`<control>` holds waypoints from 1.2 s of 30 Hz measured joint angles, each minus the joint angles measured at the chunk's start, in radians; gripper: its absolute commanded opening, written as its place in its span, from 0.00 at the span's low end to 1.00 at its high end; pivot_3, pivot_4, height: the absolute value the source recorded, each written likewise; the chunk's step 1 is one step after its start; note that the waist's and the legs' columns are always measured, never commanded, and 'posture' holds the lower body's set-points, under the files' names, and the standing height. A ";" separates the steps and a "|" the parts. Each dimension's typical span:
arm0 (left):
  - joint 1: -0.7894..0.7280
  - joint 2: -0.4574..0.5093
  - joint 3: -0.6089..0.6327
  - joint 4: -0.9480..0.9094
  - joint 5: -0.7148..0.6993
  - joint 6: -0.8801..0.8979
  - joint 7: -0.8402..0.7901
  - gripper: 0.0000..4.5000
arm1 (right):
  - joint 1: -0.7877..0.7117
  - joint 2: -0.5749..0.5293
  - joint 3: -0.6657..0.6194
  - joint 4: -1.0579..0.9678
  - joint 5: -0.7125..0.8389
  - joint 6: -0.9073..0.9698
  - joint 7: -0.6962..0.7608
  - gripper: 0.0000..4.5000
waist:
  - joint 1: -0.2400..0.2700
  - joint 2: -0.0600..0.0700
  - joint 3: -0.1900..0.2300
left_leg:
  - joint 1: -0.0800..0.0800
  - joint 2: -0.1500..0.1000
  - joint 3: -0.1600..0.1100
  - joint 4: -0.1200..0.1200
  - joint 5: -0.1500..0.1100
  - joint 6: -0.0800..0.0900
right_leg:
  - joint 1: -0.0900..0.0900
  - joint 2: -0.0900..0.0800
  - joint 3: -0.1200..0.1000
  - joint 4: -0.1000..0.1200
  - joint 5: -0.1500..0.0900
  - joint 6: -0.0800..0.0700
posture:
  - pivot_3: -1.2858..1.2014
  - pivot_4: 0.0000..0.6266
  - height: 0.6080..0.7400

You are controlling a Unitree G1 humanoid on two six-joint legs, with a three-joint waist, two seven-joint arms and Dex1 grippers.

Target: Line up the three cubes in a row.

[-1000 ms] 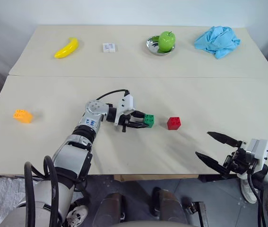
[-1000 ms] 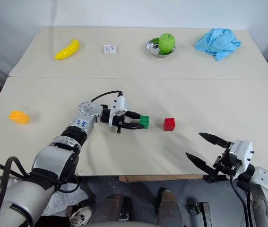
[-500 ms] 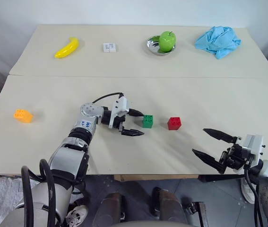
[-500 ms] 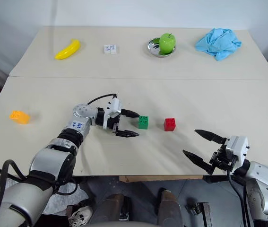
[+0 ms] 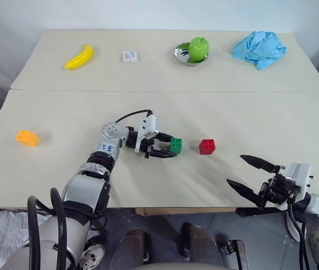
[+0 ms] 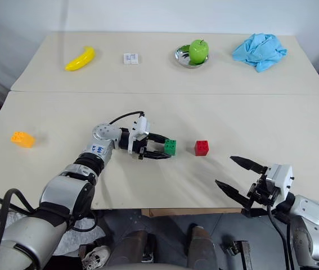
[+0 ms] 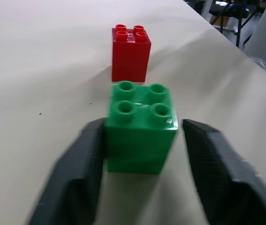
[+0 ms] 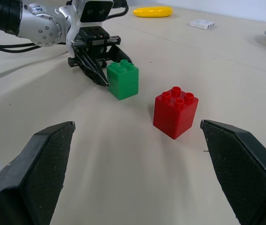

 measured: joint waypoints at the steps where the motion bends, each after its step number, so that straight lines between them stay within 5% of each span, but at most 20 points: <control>1: 0.000 0.000 0.000 0.000 0.000 0.000 0.000 0.33 | 0.001 0.000 0.000 -0.001 0.000 0.000 -0.001 1.00 | 0.000 0.000 0.000 | 0.000 0.000 0.000 0.000 0.000 0.000 | 0.000 0.000 0.000 0.000 0.000 0.000 | 0.52 0.24 1.00; 13: 0.000 -0.010 0.000 0.000 0.016 -0.010 0.036 0.33 | 0.031 0.000 0.000 -0.022 0.000 0.000 -0.010 1.00 | 0.001 0.000 0.000 | 0.000 0.000 0.000 0.001 0.000 0.000 | 0.000 -0.001 0.000 0.001 0.000 0.000 | 0.52 0.24 1.00; 22: 0.001 -0.021 0.012 -0.004 0.006 0.013 -0.027 0.95 | 0.036 0.000 0.000 -0.022 0.000 0.000 -0.010 1.00 | 0.000 0.000 0.000 | 0.000 0.000 0.000 0.001 0.000 0.000 | 0.000 -0.001 0.000 0.001 0.000 0.000 | 0.52 0.24 1.00; 30: 0.096 0.106 0.109 -0.155 -0.088 -0.011 -0.062 0.98 | 0.007 -0.008 0.000 -0.022 0.016 0.022 0.002 1.00 | -0.008 0.000 0.000 | 0.001 0.002 -0.002 0.000 0.000 0.000 | -0.002 -0.001 0.002 0.002 0.000 0.000 | 0.52 0.24 1.00; 36: 0.429 0.238 0.231 -0.567 -0.217 0.088 0.029 0.98 | -0.100 -0.024 0.050 -0.054 0.043 0.088 0.019 1.00 | -0.025 0.000 0.000 | 0.002 0.002 -0.004 0.001 0.000 0.000 | -0.003 -0.003 0.003 0.004 0.000 0.000 | 0.52 0.24 1.00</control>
